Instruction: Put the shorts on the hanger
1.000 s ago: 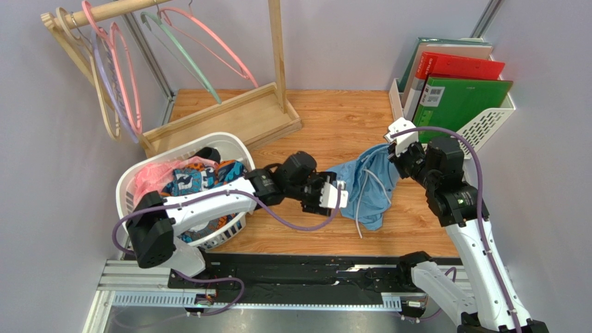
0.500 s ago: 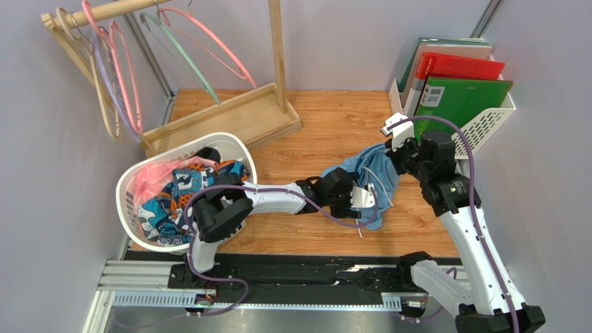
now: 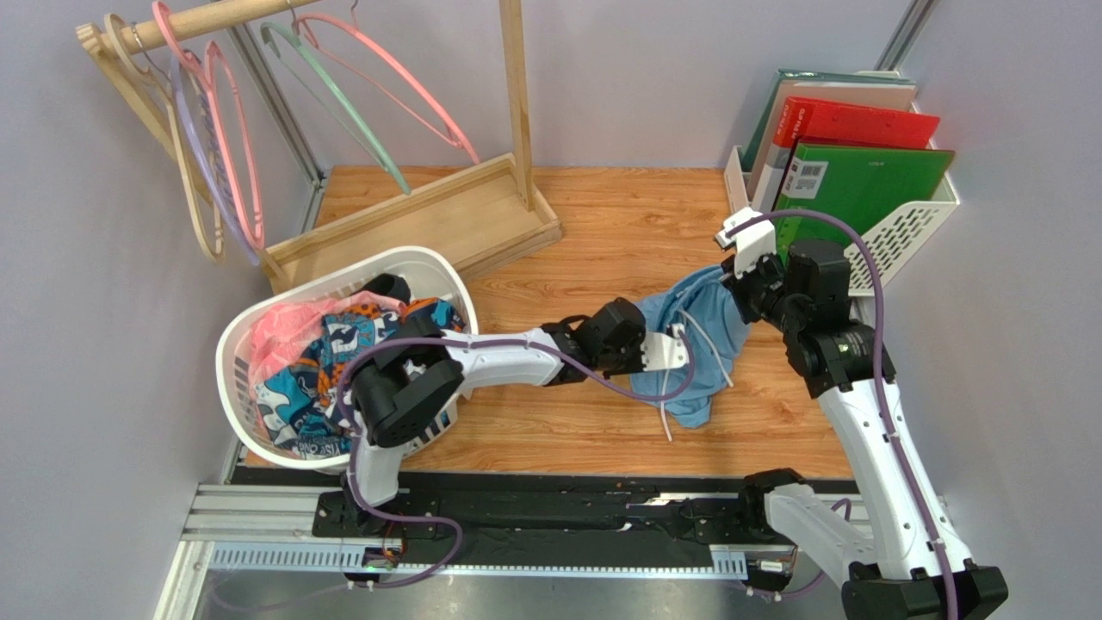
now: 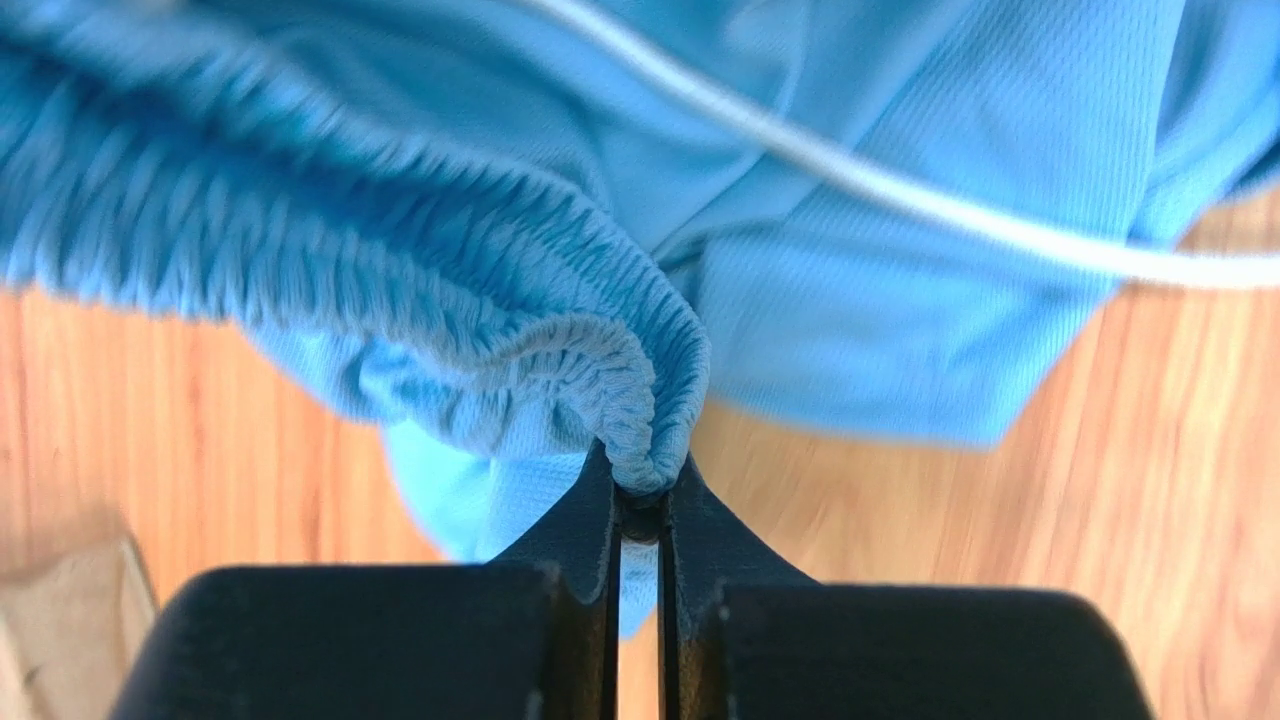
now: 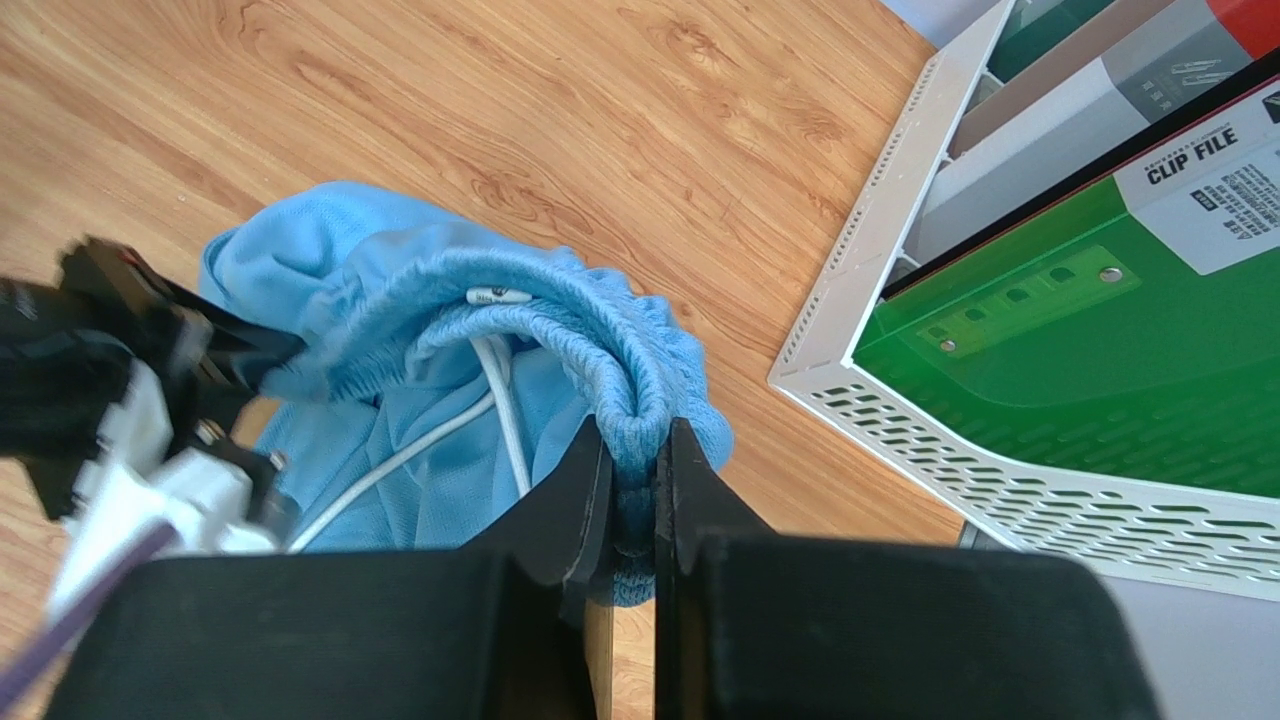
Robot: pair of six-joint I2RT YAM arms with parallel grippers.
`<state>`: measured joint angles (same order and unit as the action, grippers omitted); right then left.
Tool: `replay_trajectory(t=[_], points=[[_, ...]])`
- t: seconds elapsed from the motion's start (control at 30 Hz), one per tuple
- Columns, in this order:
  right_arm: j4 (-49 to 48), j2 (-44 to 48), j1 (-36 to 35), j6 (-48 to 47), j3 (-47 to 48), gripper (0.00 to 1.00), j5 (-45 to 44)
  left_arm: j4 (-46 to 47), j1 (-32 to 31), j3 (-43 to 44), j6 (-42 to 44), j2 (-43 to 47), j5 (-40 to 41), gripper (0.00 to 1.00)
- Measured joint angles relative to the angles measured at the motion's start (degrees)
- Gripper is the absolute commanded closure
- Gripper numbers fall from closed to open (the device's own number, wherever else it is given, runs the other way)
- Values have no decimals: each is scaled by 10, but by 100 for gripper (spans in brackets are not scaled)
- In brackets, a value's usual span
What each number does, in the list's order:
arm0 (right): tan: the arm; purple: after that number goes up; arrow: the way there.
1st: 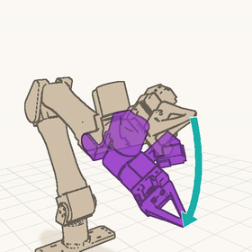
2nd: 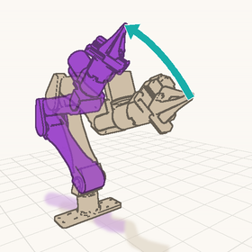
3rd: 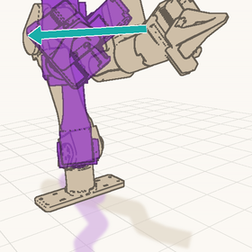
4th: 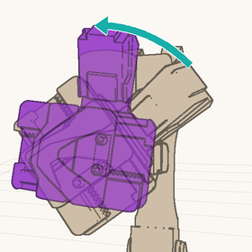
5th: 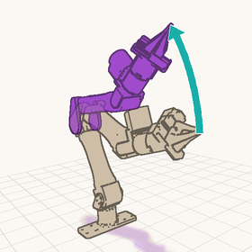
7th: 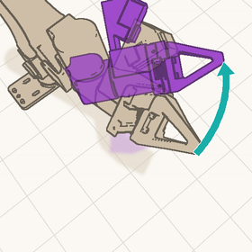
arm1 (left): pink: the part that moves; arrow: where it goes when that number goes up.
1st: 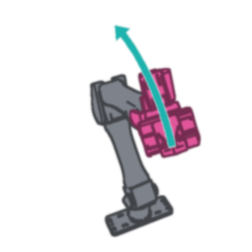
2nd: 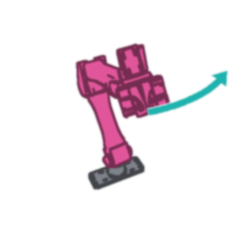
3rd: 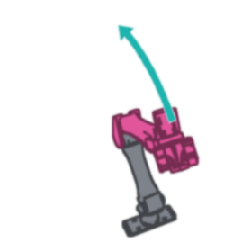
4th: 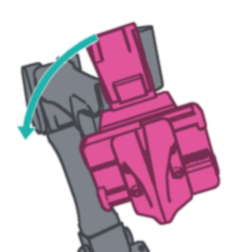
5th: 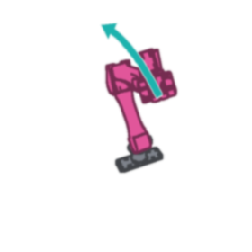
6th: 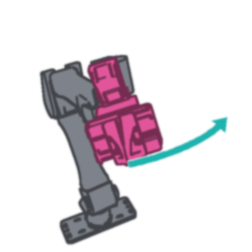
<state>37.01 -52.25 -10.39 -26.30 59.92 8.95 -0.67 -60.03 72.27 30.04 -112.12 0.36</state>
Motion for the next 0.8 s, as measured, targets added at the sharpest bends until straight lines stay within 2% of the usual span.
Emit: replay_trajectory(t=[0.13,0.23,0.4,0.6,0.7,0.8], points=[[-1,9,5,0,0,100,2,-68,40,-2,-14,80,-42,100],[-5,14,12,-1,4,100,3,-137,72,30,-35,143,-78,100],[-18,-12,31,-18,71,100,11,-233,137,166,-63,209,-113,100],[-69,-98,36,-32,257,100,35,-339,193,396,-50,212,-121,100],[-85,-109,38,-36,316,100,54,-375,192,456,-28,226,-135,100],[-78,-82,38,-47,327,100,87,-408,189,455,-12,256,-158,100]])
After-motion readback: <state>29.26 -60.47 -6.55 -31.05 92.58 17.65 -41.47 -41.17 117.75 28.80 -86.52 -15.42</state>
